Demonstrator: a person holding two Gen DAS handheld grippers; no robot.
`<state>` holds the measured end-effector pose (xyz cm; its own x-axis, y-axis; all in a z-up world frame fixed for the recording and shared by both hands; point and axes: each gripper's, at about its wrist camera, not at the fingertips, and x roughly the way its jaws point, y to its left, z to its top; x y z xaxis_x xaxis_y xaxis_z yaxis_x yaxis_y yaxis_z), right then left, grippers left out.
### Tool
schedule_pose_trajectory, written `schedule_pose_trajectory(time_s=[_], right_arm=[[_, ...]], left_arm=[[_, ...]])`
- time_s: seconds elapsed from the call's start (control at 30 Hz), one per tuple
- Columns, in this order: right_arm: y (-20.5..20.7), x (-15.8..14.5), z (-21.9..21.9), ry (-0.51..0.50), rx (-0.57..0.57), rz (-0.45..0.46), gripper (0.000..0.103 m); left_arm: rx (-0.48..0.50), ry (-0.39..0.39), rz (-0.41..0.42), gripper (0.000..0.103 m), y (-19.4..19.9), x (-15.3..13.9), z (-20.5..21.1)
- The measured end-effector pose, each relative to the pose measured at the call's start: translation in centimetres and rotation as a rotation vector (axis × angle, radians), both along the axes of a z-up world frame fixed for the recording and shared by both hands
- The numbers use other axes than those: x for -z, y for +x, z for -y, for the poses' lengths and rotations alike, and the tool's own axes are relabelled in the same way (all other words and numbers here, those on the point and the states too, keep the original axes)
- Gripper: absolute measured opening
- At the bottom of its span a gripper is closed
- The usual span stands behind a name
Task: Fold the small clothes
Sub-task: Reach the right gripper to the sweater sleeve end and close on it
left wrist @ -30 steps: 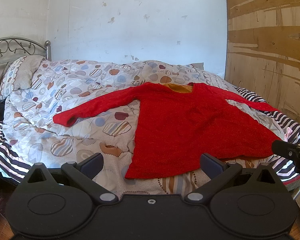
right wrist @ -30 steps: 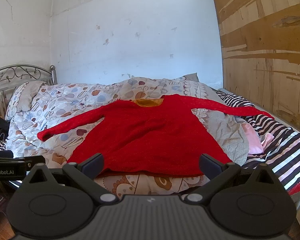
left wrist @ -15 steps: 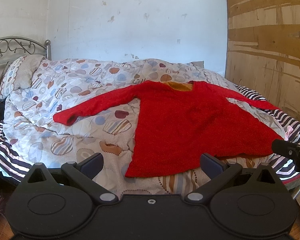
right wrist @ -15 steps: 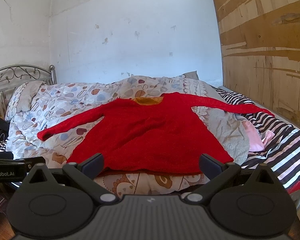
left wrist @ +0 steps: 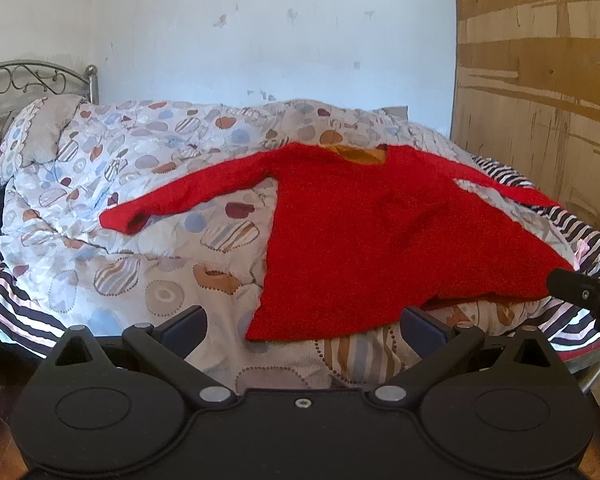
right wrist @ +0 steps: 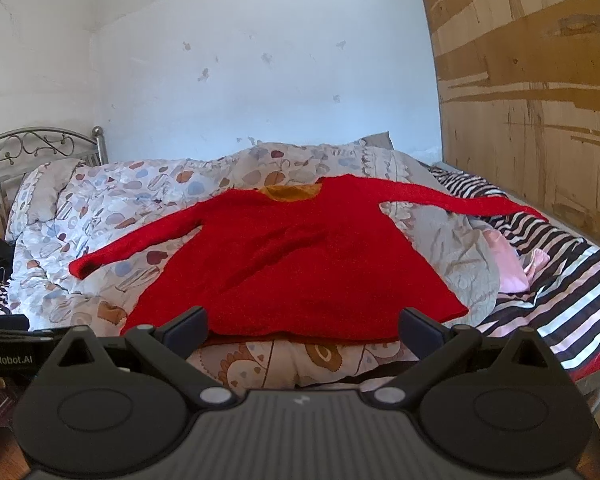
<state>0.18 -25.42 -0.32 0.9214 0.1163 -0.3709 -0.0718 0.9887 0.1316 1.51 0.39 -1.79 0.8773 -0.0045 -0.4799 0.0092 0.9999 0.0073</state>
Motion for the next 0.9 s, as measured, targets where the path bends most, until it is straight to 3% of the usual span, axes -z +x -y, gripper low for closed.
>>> schedule_pose_trajectory(time_s=[0.27, 0.4, 0.7, 0.9], right_arm=[[2.1, 0.4, 0.3, 0.029, 0.009, -0.035, 0.103], [3.8, 0.2, 1.9, 0.067, 0.041, -0.002, 0.103], [13.2, -0.4, 10.9, 0.063, 0.237, -0.031, 0.103], [21.5, -0.9, 19.2, 0.161, 0.334, -0.1, 0.103]], left_arm=[[-0.006, 0.016, -0.069, 0.102, 2.3, 0.9, -0.1], [-0.007, 0.021, -0.091, 0.102, 4.8, 0.6, 0.1], [-0.072, 0.058, -0.066, 0.102, 15.0, -2.0, 0.3], [-0.063, 0.062, -0.061, 0.102, 22.5, -3.2, 1.5]])
